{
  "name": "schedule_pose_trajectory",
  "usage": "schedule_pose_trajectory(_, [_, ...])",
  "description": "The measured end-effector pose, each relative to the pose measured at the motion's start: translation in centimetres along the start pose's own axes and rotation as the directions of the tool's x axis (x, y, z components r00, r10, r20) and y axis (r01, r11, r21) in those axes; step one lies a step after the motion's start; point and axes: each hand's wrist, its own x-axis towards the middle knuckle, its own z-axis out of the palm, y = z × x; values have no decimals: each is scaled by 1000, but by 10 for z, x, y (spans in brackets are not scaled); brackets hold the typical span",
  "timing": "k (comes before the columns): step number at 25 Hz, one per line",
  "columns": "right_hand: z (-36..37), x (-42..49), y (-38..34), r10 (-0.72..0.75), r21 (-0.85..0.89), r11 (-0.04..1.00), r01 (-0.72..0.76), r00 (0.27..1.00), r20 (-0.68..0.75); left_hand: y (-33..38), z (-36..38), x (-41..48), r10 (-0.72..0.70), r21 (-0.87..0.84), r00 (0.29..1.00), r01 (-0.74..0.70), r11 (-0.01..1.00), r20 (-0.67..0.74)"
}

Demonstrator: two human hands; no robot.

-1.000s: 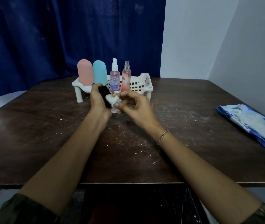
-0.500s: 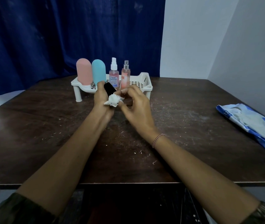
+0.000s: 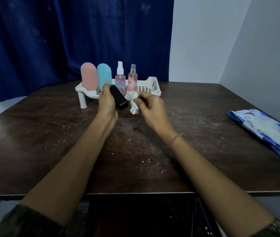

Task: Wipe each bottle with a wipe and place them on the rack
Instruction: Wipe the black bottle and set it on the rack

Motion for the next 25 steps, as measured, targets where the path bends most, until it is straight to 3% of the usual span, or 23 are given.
schedule_pose_trajectory(4, [-12,2,0,59,-166,985,-53,998,32,3,-6,6,89,57,995,-86,995,-44])
schedule_pose_trajectory(9, [-16,-4,-2,99,-379,924,-57,991,93,4,-2,-7,258,222,964,-266,938,66])
schedule_pose_trajectory(13, [-16,-4,-3,110,-310,947,-78,990,89,6,-3,-9,290,264,946,-318,910,142])
schedule_pose_trajectory(19, [-15,4,5,-23,-263,965,-10,992,-124,4,-1,-14,314,307,922,-374,875,228])
schedule_pose_trajectory(23, [-10,0,3,-22,-65,998,16,995,-96,0,1,-17,331,264,878,-430,864,346])
schedule_pose_trajectory(25, [-7,-1,2,-47,-97,995,39,996,-78,-4,1,-18,318,253,858,-438,863,403])
